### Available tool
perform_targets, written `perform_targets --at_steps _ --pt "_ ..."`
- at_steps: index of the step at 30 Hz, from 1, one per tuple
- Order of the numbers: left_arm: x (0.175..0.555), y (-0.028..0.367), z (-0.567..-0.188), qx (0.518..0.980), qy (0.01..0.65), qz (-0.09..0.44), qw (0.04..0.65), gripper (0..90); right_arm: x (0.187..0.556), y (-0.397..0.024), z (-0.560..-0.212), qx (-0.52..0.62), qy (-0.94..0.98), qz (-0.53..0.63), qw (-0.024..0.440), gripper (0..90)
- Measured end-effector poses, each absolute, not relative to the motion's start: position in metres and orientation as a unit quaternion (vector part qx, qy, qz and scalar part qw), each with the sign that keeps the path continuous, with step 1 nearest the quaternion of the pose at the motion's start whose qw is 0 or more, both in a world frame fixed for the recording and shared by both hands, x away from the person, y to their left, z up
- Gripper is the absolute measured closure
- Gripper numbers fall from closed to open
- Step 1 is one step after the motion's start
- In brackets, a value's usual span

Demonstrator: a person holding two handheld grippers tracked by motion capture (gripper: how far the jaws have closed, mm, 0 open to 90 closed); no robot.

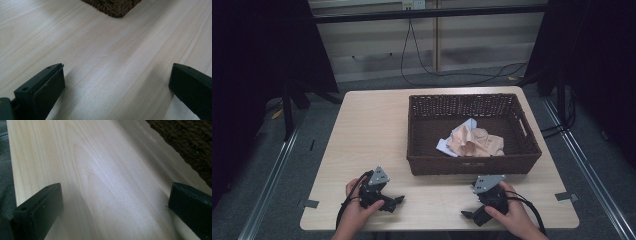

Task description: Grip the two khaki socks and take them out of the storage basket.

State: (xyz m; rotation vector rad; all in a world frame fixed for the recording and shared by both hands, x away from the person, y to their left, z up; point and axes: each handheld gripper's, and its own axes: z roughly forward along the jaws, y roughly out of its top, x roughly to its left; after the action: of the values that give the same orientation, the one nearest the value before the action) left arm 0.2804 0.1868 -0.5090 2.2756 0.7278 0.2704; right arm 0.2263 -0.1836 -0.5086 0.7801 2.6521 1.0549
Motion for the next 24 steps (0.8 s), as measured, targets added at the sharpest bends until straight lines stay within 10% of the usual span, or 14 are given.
perform_targets --at_steps 24 --pt "0.281 0.187 -0.509 0.884 0.281 0.107 0.359 0.0 0.247 -0.156 -0.441 0.219 0.950 0.221 0.028 4.3"
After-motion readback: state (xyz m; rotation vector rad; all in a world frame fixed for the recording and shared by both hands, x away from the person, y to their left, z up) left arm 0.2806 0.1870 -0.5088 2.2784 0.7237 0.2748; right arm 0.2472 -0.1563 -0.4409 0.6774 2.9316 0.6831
